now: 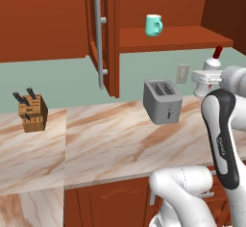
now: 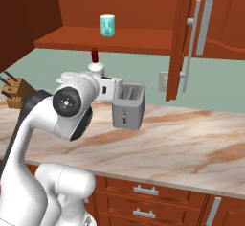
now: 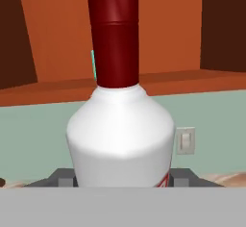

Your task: Open the cabinet directly in front. Then move the liquor and the mug to the dining counter with the jar on it.

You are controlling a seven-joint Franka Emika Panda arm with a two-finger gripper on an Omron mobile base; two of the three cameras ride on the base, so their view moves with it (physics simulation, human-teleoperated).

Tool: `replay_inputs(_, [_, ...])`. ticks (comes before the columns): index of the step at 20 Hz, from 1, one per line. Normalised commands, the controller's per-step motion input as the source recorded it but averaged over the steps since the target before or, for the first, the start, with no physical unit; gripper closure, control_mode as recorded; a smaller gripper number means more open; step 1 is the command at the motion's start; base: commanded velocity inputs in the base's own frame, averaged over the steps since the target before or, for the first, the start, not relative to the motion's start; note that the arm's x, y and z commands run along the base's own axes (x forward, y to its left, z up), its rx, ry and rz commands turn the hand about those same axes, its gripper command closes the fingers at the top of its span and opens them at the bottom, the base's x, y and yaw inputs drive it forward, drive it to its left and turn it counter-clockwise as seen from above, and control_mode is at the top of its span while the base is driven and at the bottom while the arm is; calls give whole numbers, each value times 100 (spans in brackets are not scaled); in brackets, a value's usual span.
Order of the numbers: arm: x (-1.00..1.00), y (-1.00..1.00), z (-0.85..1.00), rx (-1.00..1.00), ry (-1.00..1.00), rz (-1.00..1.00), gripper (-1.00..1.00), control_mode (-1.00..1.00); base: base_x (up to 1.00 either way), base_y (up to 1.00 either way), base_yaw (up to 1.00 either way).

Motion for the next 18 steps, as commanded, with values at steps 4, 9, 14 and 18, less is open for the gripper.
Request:
replay_inputs(4, [-41, -2, 0, 0, -23, 0, 100, -100, 0, 0, 0])
replay_inputs(9, [-5, 2, 0, 0, 0, 1, 100, -100, 0, 0, 0])
replay_inputs(14, [0, 0, 0, 0, 0, 0, 100, 100, -32, 4, 0])
replay_inputs(18, [0, 0, 0, 0, 0, 0, 100, 100, -90, 2, -8])
